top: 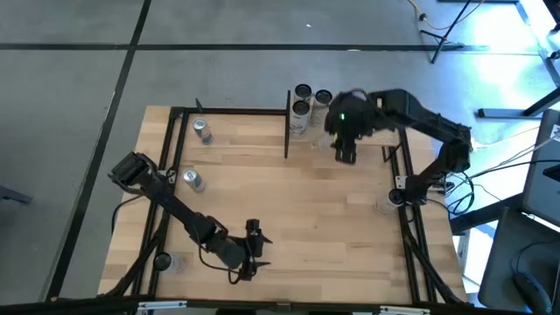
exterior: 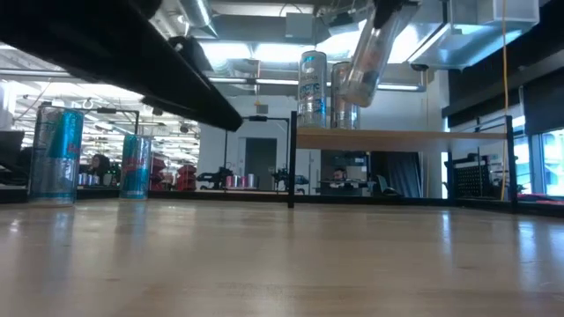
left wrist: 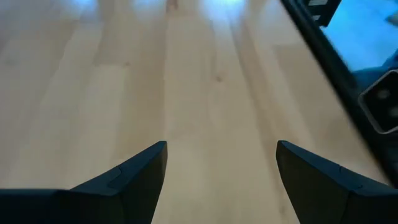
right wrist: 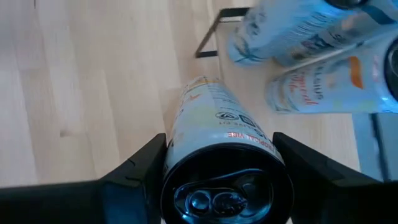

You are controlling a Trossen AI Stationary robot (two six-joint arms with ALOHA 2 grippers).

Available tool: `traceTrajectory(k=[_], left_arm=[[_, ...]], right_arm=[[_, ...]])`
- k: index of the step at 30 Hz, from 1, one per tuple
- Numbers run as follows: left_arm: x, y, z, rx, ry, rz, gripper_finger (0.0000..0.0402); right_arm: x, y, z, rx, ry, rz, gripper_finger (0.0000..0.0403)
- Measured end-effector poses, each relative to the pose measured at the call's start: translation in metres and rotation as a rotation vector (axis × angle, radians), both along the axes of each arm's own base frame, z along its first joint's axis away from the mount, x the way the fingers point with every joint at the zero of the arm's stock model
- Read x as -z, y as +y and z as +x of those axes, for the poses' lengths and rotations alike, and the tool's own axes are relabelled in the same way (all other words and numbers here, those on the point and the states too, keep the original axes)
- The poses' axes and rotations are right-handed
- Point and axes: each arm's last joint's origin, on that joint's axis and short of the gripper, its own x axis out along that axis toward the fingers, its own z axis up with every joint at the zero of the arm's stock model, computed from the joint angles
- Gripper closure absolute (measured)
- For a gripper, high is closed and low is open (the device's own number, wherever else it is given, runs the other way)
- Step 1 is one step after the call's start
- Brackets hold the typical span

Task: Place canned beverage on shelf
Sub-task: Put the white yellow soda can aligned with the other white yellow soda can on the shelf

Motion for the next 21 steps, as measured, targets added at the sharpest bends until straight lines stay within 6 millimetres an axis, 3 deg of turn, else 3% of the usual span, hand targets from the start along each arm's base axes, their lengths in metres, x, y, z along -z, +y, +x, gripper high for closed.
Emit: traceTrajectory(k=[6,10,21], left_arm=[[0.004,0.023,-0.001,0.031,0.065,0.064,0.0115],[0.008,0.039,-0.001,0.059,0.109,0.059,0.0115],[0.016,0.069,-0.014,0.081,0.161,-0.011,0.0115]], right_arm=[[0.009,-0.044,0.004,0.042,0.003,0.034,0.0188],[0.019,-0.064,0.008,0.055,0.034,0.045,0.0188],[0.023,-0.079,0.015,0.023,0.0,0.02,0.0186]])
